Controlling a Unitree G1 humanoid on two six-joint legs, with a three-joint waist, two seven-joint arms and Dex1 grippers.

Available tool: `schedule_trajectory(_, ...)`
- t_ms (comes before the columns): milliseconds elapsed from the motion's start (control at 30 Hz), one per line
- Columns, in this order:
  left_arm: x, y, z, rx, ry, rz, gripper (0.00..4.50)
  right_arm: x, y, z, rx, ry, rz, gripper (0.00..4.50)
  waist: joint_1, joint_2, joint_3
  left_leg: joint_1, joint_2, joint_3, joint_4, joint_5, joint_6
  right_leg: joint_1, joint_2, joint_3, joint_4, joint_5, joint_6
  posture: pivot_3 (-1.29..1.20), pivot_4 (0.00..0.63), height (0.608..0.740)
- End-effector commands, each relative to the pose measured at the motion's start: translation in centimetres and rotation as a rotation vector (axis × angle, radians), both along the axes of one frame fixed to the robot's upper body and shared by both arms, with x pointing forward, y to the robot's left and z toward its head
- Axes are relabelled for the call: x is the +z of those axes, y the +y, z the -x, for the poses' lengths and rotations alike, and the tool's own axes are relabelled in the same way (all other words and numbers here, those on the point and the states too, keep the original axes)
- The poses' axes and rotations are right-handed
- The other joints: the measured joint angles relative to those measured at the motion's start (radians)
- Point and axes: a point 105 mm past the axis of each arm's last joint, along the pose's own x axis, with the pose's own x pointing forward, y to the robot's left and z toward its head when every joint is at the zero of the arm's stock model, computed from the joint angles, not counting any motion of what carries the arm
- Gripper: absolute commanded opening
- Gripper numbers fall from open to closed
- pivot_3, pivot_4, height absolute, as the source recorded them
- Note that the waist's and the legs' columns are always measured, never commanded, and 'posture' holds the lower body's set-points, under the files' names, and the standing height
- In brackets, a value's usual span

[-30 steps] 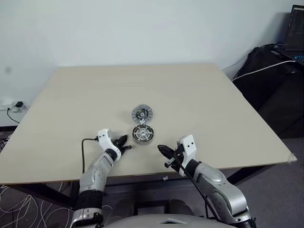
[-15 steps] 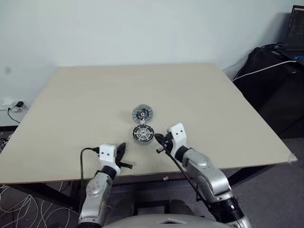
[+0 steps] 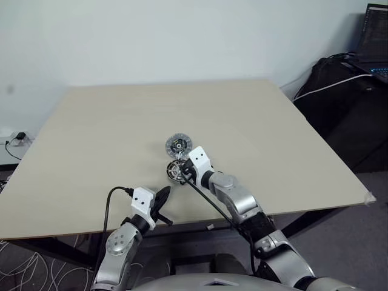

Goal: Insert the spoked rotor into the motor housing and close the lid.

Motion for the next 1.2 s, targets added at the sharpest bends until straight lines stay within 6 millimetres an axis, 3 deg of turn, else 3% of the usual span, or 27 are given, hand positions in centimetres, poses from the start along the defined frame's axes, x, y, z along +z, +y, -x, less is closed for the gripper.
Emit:
schedule_trajectory(33, 1.9, -0.7, -0.5, -0.024, -0.059, 0.043, 0.00, 0.0, 0.1, -0.7, 0.016, -0.013, 0.014, 0.01, -0.001, 0.001, -0.001, 0.000, 0.000, 0.000, 0.000, 0.000, 0.000, 0.000, 0.000, 0.000, 0.000, 0.001, 0.001, 0.00, 0.000, 0.740)
schedule_trajectory(167, 2.0, -0.9, -0.5, -0.035, -0.057, 0.049, 0.00, -2.8, -0.5, 0.0, 0.038, 0.094, 0.110, 0.01, -0.006, 0.007, -0.005, 0.001, 0.000, 0.000, -0.001, 0.000, 0.000, 0.000, 0.000, 0.000, 0.000, 0.001, 0.001, 0.00, 0.000, 0.740)
schedule_trajectory(267, 2.0, -1.1, -0.6, -0.041, -0.056, 0.051, 0.00, -3.6, -0.7, 0.5, 0.054, 0.130, 0.145, 0.01, -0.010, 0.010, -0.007, 0.006, 0.000, 0.000, -0.001, 0.000, 0.000, 0.005, 0.000, 0.000, 0.000, -0.002, -0.002, 0.00, 0.000, 0.740)
schedule_trajectory(400, 2.0, -1.2, -0.6, -0.043, -0.054, 0.054, 0.00, -1.4, 0.2, 0.5, 0.108, 0.064, 0.069, 0.01, -0.011, 0.010, -0.008, 0.013, 0.000, 0.000, -0.002, -0.001, -0.002, 0.012, 0.000, 0.000, 0.001, -0.006, 0.002, 0.00, 0.000, 0.740)
schedule_trajectory(500, 2.0, -1.2, -0.6, -0.044, -0.056, 0.053, 0.00, 1.4, 0.9, 1.7, 0.280, -0.040, 0.060, 0.01, -0.011, 0.011, -0.005, 0.013, 0.000, 0.000, -0.002, -0.002, -0.003, 0.012, 0.000, 0.000, 0.001, -0.006, 0.003, 0.00, 0.000, 0.740)
schedule_trajectory(600, 2.0, -1.3, -0.6, -0.051, -0.058, 0.052, 0.00, 2.3, 0.6, 3.2, 0.433, -0.088, 0.142, 0.58, -0.010, 0.011, -0.003, 0.011, 0.000, 0.000, -0.002, 0.000, 0.000, 0.010, -0.001, 0.000, 0.000, -0.006, 0.003, 0.00, 0.000, 0.740)
schedule_trajectory(700, 2.0, -1.4, -0.7, -0.062, -0.059, 0.051, 0.00, 2.3, -0.2, 3.9, 0.540, -0.113, 0.255, 1.49, -0.009, 0.010, -0.003, 0.011, 0.000, -0.001, -0.002, 0.000, 0.000, 0.009, 0.000, 0.000, 0.000, -0.007, 0.003, 0.00, 0.000, 0.740)
schedule_trajectory(867, 2.0, -1.5, -0.8, -0.064, -0.059, 0.050, 0.00, 2.7, -0.7, 3.5, 0.669, -0.195, 0.426, 3.09, -0.007, 0.009, -0.002, 0.011, 0.000, -0.001, -0.002, 0.000, 0.000, 0.010, -0.001, -0.001, 0.000, -0.007, 0.003, 0.00, 0.000, 0.740)
schedule_trajectory(967, 2.0, -1.4, -0.7, -0.060, -0.056, 0.051, 0.00, 2.5, -0.9, 2.6, 0.798, -0.288, 0.616, 3.09, -0.007, 0.009, -0.001, 0.011, 0.000, -0.001, -0.002, -0.001, -0.001, 0.010, -0.001, -0.001, 0.000, -0.007, 0.003, 0.00, 0.000, 0.740)
schedule_trajectory(1200, 2.3, -1.4, 0.0, -0.081, -0.052, 0.087, 0.00, 3.0, 0.4, 1.2, 0.944, -0.356, 0.756, 3.09, -0.005, 0.008, -0.001, 0.010, 0.000, -0.001, -0.003, 0.000, 0.000, 0.009, -0.001, -0.001, 0.000, -0.007, 0.002, 0.00, 0.000, 0.740)
